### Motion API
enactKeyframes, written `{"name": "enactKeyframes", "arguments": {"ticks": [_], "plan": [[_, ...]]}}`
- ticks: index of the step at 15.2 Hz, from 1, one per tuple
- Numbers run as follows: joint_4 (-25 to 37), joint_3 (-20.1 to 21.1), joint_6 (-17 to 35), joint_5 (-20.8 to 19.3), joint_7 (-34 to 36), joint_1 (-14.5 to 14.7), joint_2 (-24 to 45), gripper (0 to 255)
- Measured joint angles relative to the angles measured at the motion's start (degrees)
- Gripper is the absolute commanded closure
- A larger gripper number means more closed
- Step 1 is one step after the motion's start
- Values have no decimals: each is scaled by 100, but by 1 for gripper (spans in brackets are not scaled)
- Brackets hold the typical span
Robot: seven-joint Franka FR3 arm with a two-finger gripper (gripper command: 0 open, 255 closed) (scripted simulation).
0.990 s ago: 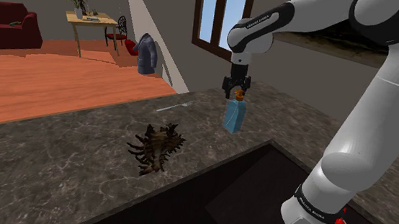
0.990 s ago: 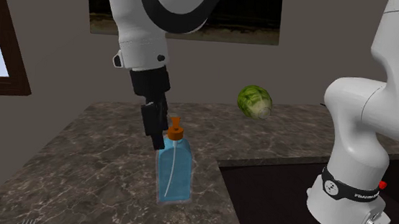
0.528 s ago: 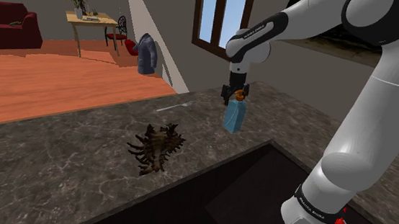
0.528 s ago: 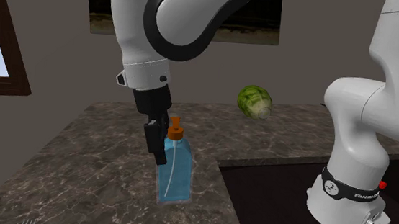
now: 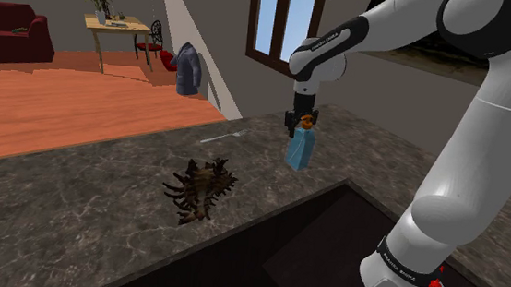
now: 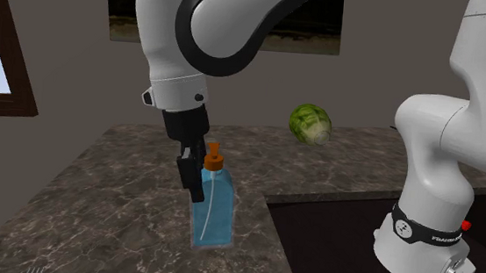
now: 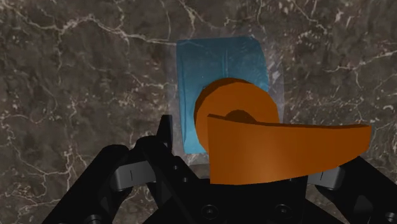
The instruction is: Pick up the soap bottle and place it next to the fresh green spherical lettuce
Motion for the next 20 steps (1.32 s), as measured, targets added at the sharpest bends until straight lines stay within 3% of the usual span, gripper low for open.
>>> {"name": "enactKeyframes", "arguments": {"ticks": [10, 20], "plan": [[7, -2, -27, -7, 3, -1, -20, 255], [390, -4, -730, -110, 90, 6, -355, 255]]}}
